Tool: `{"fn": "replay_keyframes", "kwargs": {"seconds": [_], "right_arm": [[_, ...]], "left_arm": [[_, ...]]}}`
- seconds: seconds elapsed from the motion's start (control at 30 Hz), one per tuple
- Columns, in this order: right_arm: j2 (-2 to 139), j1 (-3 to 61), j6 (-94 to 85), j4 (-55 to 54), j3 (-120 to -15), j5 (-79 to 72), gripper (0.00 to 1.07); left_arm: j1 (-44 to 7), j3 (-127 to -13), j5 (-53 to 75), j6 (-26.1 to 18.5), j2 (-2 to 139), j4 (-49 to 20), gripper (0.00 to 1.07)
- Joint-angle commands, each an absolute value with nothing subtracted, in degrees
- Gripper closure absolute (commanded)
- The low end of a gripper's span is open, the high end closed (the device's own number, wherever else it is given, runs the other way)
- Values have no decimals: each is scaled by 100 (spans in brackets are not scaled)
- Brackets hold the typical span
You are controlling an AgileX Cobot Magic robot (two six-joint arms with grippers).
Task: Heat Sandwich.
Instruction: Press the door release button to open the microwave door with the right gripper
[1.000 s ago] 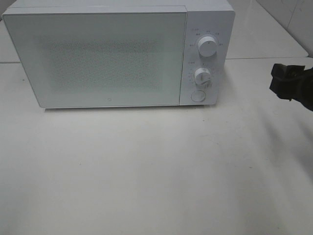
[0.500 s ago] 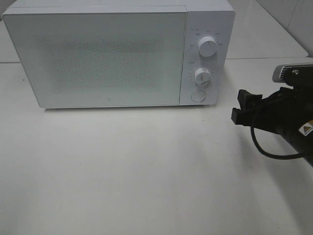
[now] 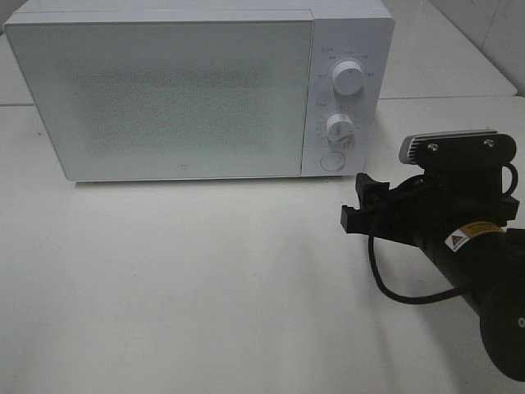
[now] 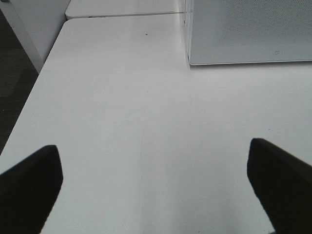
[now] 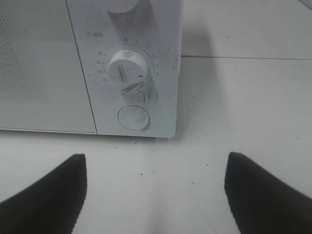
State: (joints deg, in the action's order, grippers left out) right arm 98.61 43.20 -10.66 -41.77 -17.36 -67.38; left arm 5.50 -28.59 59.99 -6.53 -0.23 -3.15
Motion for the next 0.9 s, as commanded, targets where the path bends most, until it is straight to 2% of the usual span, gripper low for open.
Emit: {"fn": "replay_keyframes", "kwargs": {"seconds": [0.03, 0.43, 0.6, 0.9], "right_arm": [[9889, 4538, -1295, -4452, -1851, -6824, 32], [9889, 4681, -1346, -4578, -1896, -6801, 32], [9889, 4681, -424, -4578, -1896, -6801, 32], [9889, 4681, 2240, -4509, -1896, -6801, 32]], "left_arm": [[533, -2836, 5936, -670, -155, -355, 9], [533, -2836, 5936, -670, -155, -355, 9], [533, -2836, 5936, -670, -155, -355, 9], [533, -2836, 5936, -670, -155, -355, 9]]}}
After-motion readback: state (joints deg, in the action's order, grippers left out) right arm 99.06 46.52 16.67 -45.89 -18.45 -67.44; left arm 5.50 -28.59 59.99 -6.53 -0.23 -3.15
